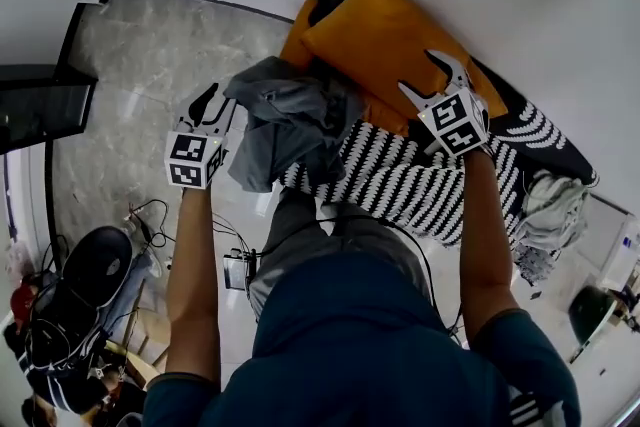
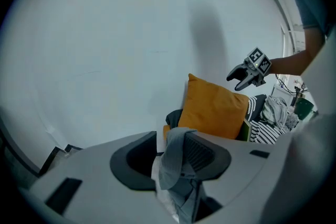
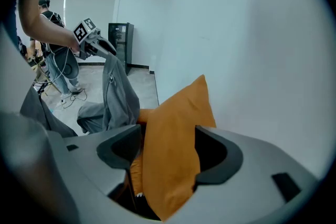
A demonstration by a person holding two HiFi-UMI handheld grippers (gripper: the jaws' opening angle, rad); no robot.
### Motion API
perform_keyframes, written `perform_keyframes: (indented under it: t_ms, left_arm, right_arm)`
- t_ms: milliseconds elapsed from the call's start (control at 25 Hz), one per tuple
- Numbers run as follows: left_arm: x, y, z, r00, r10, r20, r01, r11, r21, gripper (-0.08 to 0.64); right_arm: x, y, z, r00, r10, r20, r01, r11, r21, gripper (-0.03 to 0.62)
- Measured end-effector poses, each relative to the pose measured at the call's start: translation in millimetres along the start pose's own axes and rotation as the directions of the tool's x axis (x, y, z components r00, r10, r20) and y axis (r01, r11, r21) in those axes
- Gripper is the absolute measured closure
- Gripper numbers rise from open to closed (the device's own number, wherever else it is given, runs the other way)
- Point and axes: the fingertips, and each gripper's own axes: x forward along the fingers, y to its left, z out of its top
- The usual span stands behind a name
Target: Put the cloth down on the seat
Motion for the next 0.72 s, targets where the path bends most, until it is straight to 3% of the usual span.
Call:
perform_keyframes:
  t_ms: [160, 280, 480, 600, 720]
  left_arm:
    - [-9, -18, 0, 0.999, -0.040, -0.005, 0.040, 0.999, 0.017, 0.422]
    - [-12, -33, 0, 0.993, -0.104, -0.048, 0.105, 0.994, 0.025, 0.420]
    - [-27, -57, 0, 0.981, -0.146, -0.125, 0.159, 0.983, 0.093, 0.386]
    - [-37, -70, -14, 0.948, -0.170, -0.269, 0.224, 0.957, 0.183, 0.386]
    - [-50, -79, -22, 0.900, -0.151, -0.410, 0.292, 0.905, 0.310, 0.386]
  right_arm:
    - [-8, 7, 12, 0.999, -0.012, 0.044, 0.011, 1.000, 0.008, 0.264]
    - [-12, 12, 18, 0.998, -0.011, 0.065, 0.010, 1.000, 0.015, 0.264]
    - [-26, 22, 23, 0.996, -0.010, 0.088, 0.009, 1.000, 0.016, 0.264]
    - [-30, 26, 25, 0.995, -0.012, 0.097, 0.010, 1.000, 0.016, 0.264]
    - [-34, 30, 25, 0.995, -0.012, 0.102, 0.010, 1.000, 0.014, 0.264]
